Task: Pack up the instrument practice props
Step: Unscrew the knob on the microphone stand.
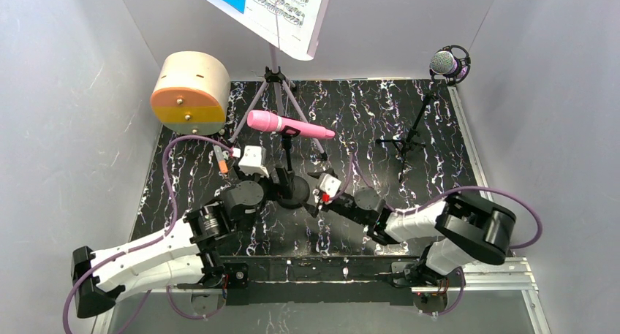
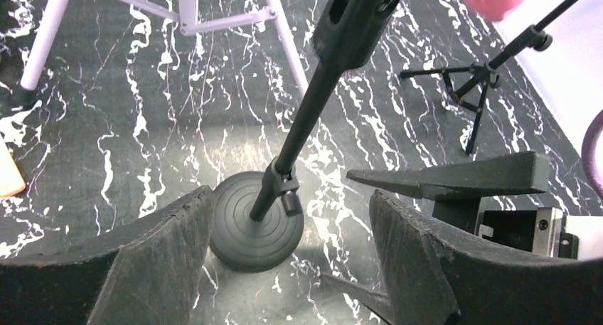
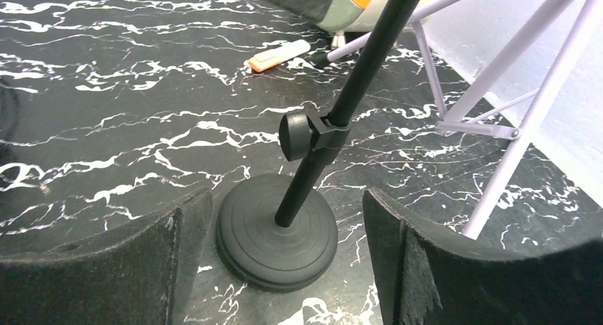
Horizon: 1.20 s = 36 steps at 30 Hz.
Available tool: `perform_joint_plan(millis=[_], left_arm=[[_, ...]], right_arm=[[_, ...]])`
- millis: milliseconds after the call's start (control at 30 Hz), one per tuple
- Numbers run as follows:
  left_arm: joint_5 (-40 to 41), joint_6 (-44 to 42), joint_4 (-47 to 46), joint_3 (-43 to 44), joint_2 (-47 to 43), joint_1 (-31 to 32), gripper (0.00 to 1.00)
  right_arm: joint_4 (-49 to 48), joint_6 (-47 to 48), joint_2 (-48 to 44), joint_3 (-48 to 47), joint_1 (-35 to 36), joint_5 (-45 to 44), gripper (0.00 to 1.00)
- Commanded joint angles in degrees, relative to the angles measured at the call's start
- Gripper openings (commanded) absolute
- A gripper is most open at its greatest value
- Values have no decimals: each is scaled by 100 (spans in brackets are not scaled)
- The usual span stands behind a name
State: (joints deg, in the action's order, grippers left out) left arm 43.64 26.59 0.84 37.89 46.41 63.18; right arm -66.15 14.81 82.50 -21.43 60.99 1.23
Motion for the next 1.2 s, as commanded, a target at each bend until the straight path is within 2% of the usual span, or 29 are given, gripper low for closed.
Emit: perform_joint_plan(millis=[0,167,367,467,700,900,1033,1167], left_arm=[[-114,195,560,-244,-369,-115,78],[-239,459,733,-511,-724,-509,79],[-1328,935,644,-803,-758,-1667,80],[-1496,1091,656,-853,-772,-1970,80],[-1085,1302,916,-860,-1021,-2090,82],[-829,1344,1032,-872,-1216,-2089,83],[-927,1290,979,-838,-1214,-2093,83],[-1167,1157,815,-845,-1196,-2089,83]], right_arm=[[-1639,523,487,-50,456,-1463,84],[-2350,796,1102,-312,836,-2310,84],[-3231,1181,1906,-720,1224,-3305,85],[-3424,1422,2203,-966,1310,-3555,85],[-3746,1651,2605,-1443,1362,-4101,82],[-3768,1681,2766,-1740,1371,-4222,78],[-3774,1744,2786,-1746,1371,-4250,70],[-3808,1752,2641,-1523,1364,-4086,55]])
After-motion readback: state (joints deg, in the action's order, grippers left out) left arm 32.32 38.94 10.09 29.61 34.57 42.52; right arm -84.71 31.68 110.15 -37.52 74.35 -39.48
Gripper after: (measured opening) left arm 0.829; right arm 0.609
